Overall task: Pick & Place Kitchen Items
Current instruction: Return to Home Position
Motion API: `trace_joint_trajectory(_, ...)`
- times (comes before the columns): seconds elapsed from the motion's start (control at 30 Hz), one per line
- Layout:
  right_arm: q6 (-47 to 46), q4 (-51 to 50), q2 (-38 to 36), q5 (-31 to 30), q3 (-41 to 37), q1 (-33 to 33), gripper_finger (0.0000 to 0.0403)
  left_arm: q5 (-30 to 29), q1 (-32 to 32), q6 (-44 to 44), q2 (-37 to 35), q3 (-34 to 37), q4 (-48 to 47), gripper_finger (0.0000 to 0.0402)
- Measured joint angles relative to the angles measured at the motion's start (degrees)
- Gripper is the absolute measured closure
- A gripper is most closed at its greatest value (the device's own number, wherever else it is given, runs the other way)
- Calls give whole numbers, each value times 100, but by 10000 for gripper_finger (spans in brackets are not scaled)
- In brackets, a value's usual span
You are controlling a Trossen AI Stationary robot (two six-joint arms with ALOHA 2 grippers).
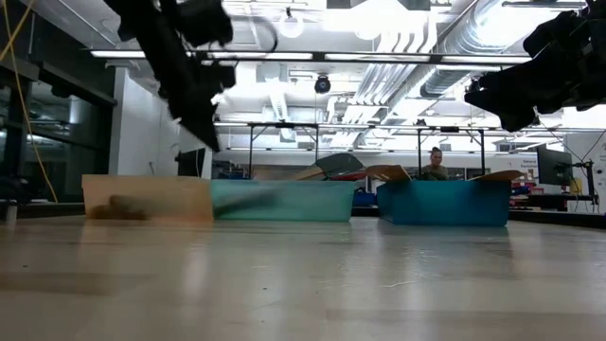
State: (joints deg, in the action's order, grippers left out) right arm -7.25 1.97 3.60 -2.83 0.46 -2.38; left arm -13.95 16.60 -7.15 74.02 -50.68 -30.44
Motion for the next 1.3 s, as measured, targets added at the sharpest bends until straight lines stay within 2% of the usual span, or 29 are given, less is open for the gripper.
trace_joint_trajectory(0.13, 0, 0, 0, 1, 0, 1, 198, 60, -649, 527, -2, 483, 1436, 400)
trace_joint_trajectory(0.33, 0, -1, 0, 0, -2, 0, 198, 1183, -994, 1272, 0, 1990, 4529, 401)
trace_joint_trajectory(0.43, 0, 1, 0, 0, -1, -1, 198, 1488, -1000, 1296, 0, 2656, 5924, 401)
trace_joint_trajectory(0.6, 0, 0, 0, 0, 0, 0, 198, 1577, -997, 1274, -36, 3434, 6929, 401)
trace_joint_trajectory(0.7, 0, -1, -1, 2, 1, -2, 198, 1575, -1065, 1243, -381, 3874, 7435, 401)
trace_joint_trajectory(0.9, 0, 1, -1, 0, 1, 1, 198, 1573, -1495, 1133, -1630, 4756, 7521, 401)
trace_joint_trajectory(1.0, 0, -2, -2, 0, -2, -1, 198, 1601, -1815, 1087, -2360, 4981, 7197, 401)
trace_joint_trajectory(1.2, 0, 0, 2, 0, 0, 1, 198, 1600, -2342, 1214, -4211, 4981, 5250, 402)
trace_joint_trajectory(1.3, 0, 9, 7, 0, 0, -2, 198, 1515, -2428, 1230, -5373, 4984, 4056, 402)
